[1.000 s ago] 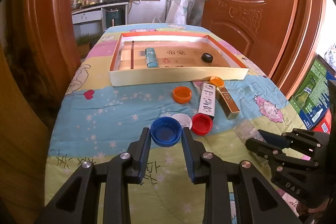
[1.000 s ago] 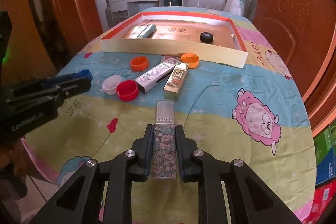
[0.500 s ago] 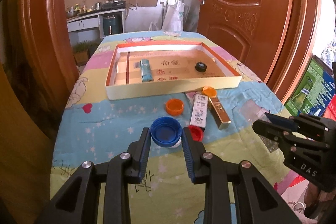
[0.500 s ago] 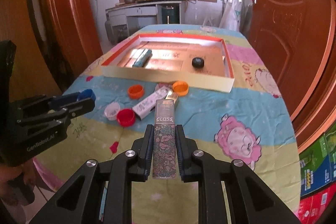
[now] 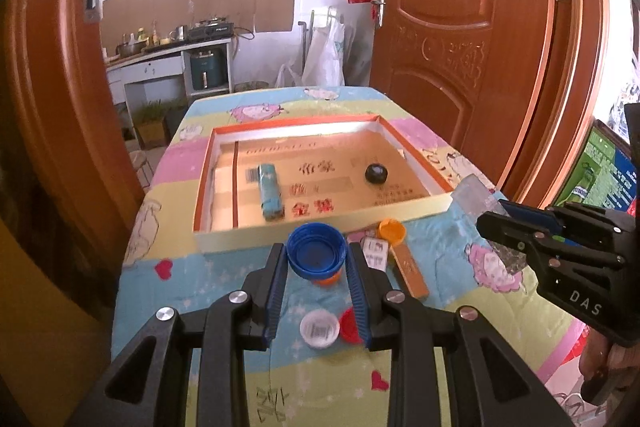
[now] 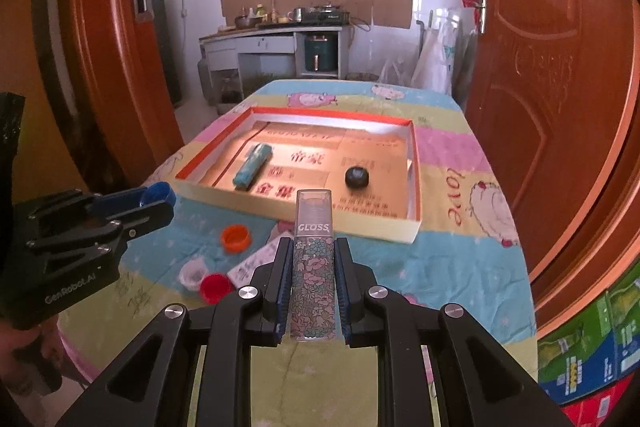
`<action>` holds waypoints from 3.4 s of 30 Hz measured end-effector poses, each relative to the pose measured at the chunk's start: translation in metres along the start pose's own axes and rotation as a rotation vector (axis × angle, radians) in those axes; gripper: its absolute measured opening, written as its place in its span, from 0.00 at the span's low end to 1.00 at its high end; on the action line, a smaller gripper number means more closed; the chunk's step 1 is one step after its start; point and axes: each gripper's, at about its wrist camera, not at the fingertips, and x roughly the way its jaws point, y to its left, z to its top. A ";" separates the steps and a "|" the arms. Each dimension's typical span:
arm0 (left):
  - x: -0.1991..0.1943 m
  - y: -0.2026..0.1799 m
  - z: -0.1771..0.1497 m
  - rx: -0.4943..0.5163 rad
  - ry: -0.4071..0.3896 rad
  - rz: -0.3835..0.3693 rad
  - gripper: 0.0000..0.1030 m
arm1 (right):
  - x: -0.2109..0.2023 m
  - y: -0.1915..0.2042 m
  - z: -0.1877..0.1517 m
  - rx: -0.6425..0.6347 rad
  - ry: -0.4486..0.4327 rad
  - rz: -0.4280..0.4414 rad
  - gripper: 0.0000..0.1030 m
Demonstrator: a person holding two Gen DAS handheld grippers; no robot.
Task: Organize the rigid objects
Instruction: 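Carry the GLOSS tube with the right tool while the left tool carries the blue cap to the tray, then release the GLOSS tube in the tray with the right tool while the left tool releases the blue cap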
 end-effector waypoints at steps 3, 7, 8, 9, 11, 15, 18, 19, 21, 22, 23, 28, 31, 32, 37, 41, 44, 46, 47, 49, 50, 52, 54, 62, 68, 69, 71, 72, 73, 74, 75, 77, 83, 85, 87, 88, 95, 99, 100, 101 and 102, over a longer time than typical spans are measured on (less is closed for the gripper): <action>0.004 -0.004 0.012 0.017 -0.009 -0.001 0.30 | 0.005 -0.007 0.010 0.000 -0.001 0.003 0.20; 0.015 -0.007 0.031 0.035 -0.012 -0.005 0.30 | 0.013 -0.015 0.022 -0.001 -0.008 -0.004 0.20; 0.017 -0.007 0.034 0.034 -0.012 -0.008 0.30 | 0.015 -0.018 0.026 0.000 -0.009 -0.005 0.20; 0.021 -0.007 0.038 0.030 -0.010 -0.016 0.30 | 0.019 -0.021 0.031 0.002 -0.010 -0.006 0.20; 0.028 -0.006 0.045 0.028 -0.003 -0.028 0.30 | 0.024 -0.026 0.038 0.001 -0.010 -0.010 0.20; 0.043 -0.006 0.059 0.031 0.009 -0.037 0.30 | 0.036 -0.034 0.051 -0.008 -0.002 -0.018 0.20; 0.055 -0.007 0.067 0.038 0.022 -0.037 0.30 | 0.048 -0.041 0.061 -0.013 0.010 -0.021 0.20; 0.061 -0.007 0.070 0.038 0.030 -0.039 0.30 | 0.053 -0.043 0.064 -0.016 0.014 -0.025 0.20; 0.071 -0.006 0.075 0.032 0.043 -0.046 0.30 | 0.062 -0.047 0.070 -0.015 0.023 -0.023 0.20; 0.074 -0.005 0.076 0.030 0.048 -0.048 0.30 | 0.066 -0.049 0.072 -0.015 0.027 -0.021 0.20; 0.079 -0.005 0.078 0.026 0.055 -0.050 0.30 | 0.073 -0.051 0.076 -0.017 0.032 -0.020 0.20; 0.102 -0.001 0.086 0.006 0.091 -0.053 0.30 | 0.099 -0.062 0.092 -0.010 0.055 -0.005 0.20; 0.116 0.002 0.091 -0.017 0.109 -0.057 0.30 | 0.117 -0.069 0.101 -0.009 0.073 0.000 0.20; 0.120 0.003 0.092 -0.022 0.116 -0.056 0.30 | 0.122 -0.071 0.103 -0.007 0.080 0.003 0.20; 0.140 0.006 0.095 -0.028 0.140 -0.034 0.30 | 0.151 -0.079 0.115 -0.001 0.115 -0.010 0.20; 0.153 0.010 0.095 -0.049 0.162 -0.032 0.30 | 0.169 -0.083 0.119 0.012 0.139 -0.009 0.20; 0.159 0.010 0.096 -0.054 0.169 -0.020 0.30 | 0.181 -0.086 0.121 0.023 0.157 -0.006 0.20; 0.163 0.011 0.096 -0.060 0.177 -0.018 0.30 | 0.189 -0.087 0.122 0.021 0.170 -0.009 0.20; 0.165 0.012 0.096 -0.065 0.182 -0.017 0.30 | 0.191 -0.087 0.122 0.020 0.176 -0.008 0.20; 0.168 0.013 0.096 -0.072 0.189 -0.015 0.30 | 0.197 -0.087 0.123 0.017 0.186 -0.009 0.20; 0.170 0.013 0.096 -0.074 0.192 -0.014 0.30 | 0.200 -0.088 0.123 0.018 0.190 -0.010 0.20; 0.173 0.014 0.095 -0.078 0.195 -0.014 0.30 | 0.205 -0.090 0.124 0.022 0.200 -0.010 0.20; 0.176 0.013 0.094 -0.079 0.200 -0.013 0.30 | 0.210 -0.090 0.122 0.023 0.210 -0.013 0.20; 0.187 0.013 0.087 -0.082 0.226 -0.013 0.30 | 0.223 -0.093 0.116 0.030 0.241 -0.025 0.20; 0.193 0.014 0.083 -0.079 0.239 -0.010 0.30 | 0.228 -0.093 0.111 0.030 0.255 -0.028 0.20; 0.195 0.014 0.082 -0.080 0.247 -0.012 0.30 | 0.229 -0.093 0.110 0.029 0.257 -0.032 0.20; 0.198 0.014 0.079 -0.080 0.260 -0.015 0.30 | 0.231 -0.093 0.109 0.028 0.259 -0.035 0.20; 0.200 0.015 0.077 -0.082 0.270 -0.017 0.30 | 0.231 -0.093 0.108 0.030 0.259 -0.034 0.20; 0.202 0.014 0.075 -0.082 0.273 -0.018 0.30 | 0.232 -0.093 0.107 0.031 0.260 -0.034 0.20; 0.202 0.014 0.075 -0.079 0.270 -0.017 0.30 | 0.232 -0.093 0.107 0.030 0.261 -0.033 0.20; 0.201 0.014 0.074 -0.076 0.264 -0.016 0.30 | 0.233 -0.093 0.107 0.028 0.261 -0.032 0.20; 0.202 0.012 0.075 -0.075 0.263 -0.018 0.30 | 0.233 -0.094 0.106 0.025 0.261 -0.031 0.20; 0.202 0.012 0.075 -0.072 0.258 -0.020 0.31 | 0.235 -0.095 0.103 0.036 0.261 -0.030 0.21; 0.200 0.011 0.074 -0.071 0.257 -0.028 0.37 | 0.234 -0.095 0.102 0.032 0.257 -0.029 0.21; 0.198 0.010 0.074 -0.071 0.255 -0.042 0.47 | 0.233 -0.094 0.102 0.029 0.253 -0.029 0.23; 0.197 0.010 0.073 -0.069 0.252 -0.043 0.51 | 0.232 -0.094 0.102 0.028 0.251 -0.027 0.24; 0.188 0.006 0.073 -0.054 0.229 -0.040 0.51 | 0.224 -0.090 0.102 0.010 0.234 -0.029 0.37; 0.176 0.003 0.075 -0.046 0.204 -0.051 0.51 | 0.214 -0.092 0.105 0.017 0.205 -0.025 0.51; 0.174 0.003 0.076 -0.044 0.200 -0.051 0.51 | 0.212 -0.092 0.106 0.020 0.202 -0.022 0.51; 0.171 0.003 0.076 -0.042 0.194 -0.049 0.51 | 0.209 -0.093 0.106 0.023 0.198 -0.018 0.51; 0.167 0.003 0.076 -0.043 0.187 -0.047 0.51 | 0.206 -0.092 0.106 0.025 0.193 -0.014 0.51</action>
